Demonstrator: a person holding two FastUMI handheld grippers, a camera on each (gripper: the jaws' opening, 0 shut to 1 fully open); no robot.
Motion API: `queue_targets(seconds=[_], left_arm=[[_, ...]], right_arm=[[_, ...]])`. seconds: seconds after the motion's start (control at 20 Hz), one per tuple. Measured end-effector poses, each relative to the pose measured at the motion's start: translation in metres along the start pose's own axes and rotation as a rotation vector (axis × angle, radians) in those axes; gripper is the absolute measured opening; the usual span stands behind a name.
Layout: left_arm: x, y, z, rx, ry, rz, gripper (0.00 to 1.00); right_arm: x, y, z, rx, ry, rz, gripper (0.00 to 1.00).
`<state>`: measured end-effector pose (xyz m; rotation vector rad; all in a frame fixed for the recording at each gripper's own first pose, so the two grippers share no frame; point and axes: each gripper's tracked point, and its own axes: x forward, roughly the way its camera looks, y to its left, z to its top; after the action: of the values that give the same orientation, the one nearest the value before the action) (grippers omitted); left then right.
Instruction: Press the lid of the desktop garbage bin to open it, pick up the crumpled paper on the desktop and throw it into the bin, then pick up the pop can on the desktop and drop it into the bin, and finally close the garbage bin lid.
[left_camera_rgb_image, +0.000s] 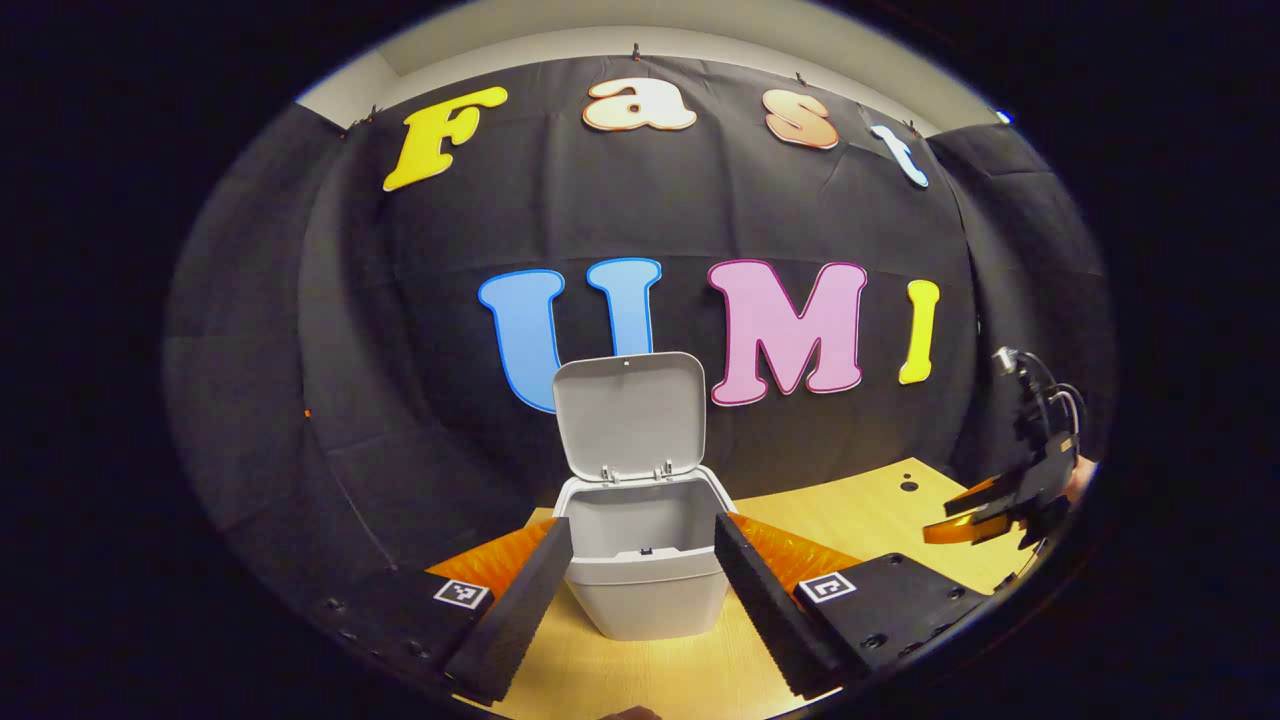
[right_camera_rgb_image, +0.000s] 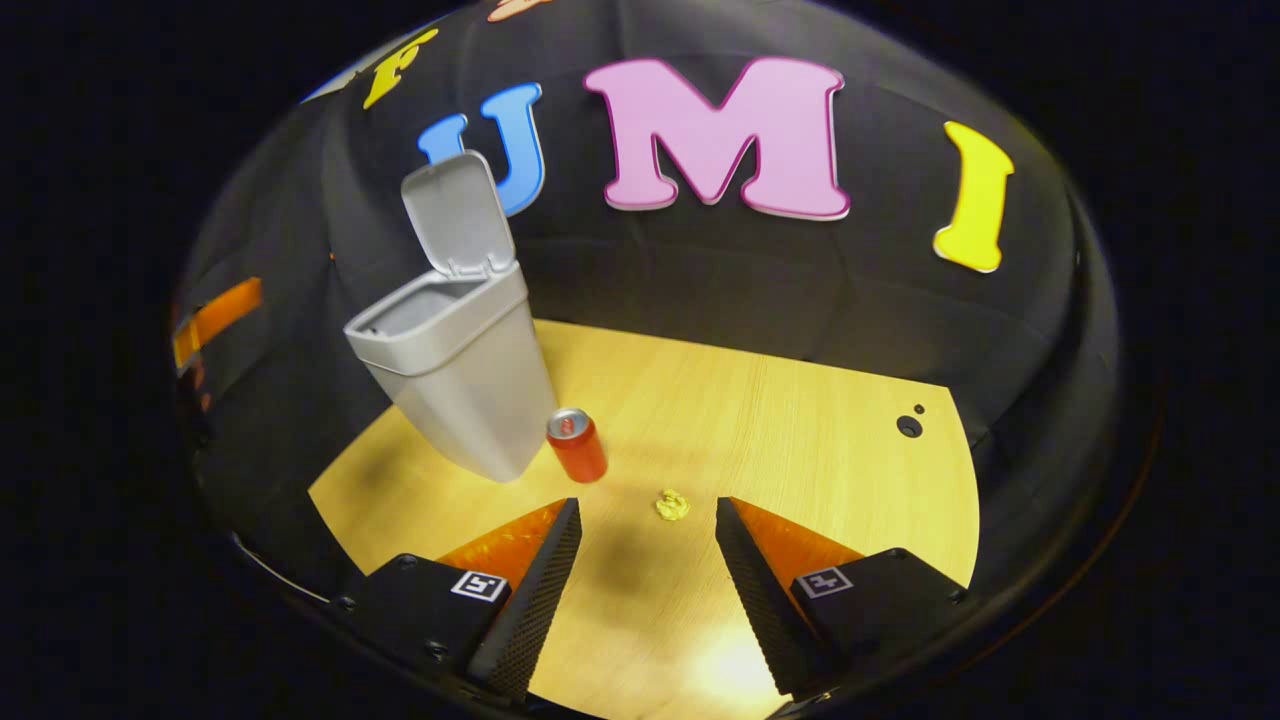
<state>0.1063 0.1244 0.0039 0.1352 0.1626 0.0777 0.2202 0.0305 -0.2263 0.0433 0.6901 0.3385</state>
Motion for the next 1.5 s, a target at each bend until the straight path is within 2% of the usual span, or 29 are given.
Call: queue_targets(seconds=[0.15, 0.35, 0.55, 0.65, 0.8, 0.85, 0.9, 0.95, 1.0, 1.15, 1.25, 1.4, 1.5], left_arm=[[-0.027, -0.024, -0.010, 0.010, 0.029, 0.015, 0.96], [-0.059, -0.052, -0.028, -0.062, 0.123, 0.107, 0.96], [-0.080, -0.062, -0.047, -0.088, 0.191, 0.210, 0.96], [-0.084, -0.064, -0.056, -0.086, 0.227, 0.247, 0.96], [-0.084, -0.065, -0.067, -0.117, 0.251, 0.266, 0.96], [-0.082, -0.064, -0.067, -0.129, 0.249, 0.264, 0.96], [-0.078, -0.062, -0.068, -0.141, 0.243, 0.259, 0.96], [-0.072, -0.062, -0.067, -0.153, 0.237, 0.247, 0.96], [-0.066, -0.064, -0.070, -0.162, 0.236, 0.226, 0.96], [-0.050, -0.060, -0.078, -0.149, 0.236, 0.156, 0.96], [-0.039, -0.059, -0.079, -0.127, 0.229, 0.096, 0.96], [-0.028, -0.055, -0.083, -0.103, 0.219, 0.016, 0.96], [-0.023, -0.055, -0.088, -0.097, 0.222, -0.030, 0.96]], right_arm=[[0.064, -0.006, -0.026, -0.024, 0.135, 0.038, 0.89], [0.143, -0.014, -0.070, -0.069, 0.267, 0.071, 0.89], [0.187, -0.021, -0.101, -0.090, 0.338, 0.091, 0.89], [0.197, -0.023, -0.119, -0.083, 0.388, 0.103, 0.85], [0.199, -0.023, -0.112, -0.063, 0.361, 0.087, 0.31], [0.198, -0.023, -0.113, -0.052, 0.364, 0.088, 0.39], [0.194, -0.023, -0.108, -0.050, 0.356, 0.088, 0.34], [0.190, -0.020, -0.100, -0.049, 0.331, 0.092, 0.42], [0.184, -0.015, -0.086, -0.037, 0.290, 0.104, 0.34], [0.148, 0.020, -0.017, 0.054, 0.109, 0.196, 0.34], [0.120, 0.048, 0.045, 0.094, -0.023, 0.255, 0.33], [0.080, 0.097, 0.142, 0.098, -0.223, 0.354, 0.33], [0.074, 0.127, 0.183, 0.090, -0.298, 0.397, 0.33]])
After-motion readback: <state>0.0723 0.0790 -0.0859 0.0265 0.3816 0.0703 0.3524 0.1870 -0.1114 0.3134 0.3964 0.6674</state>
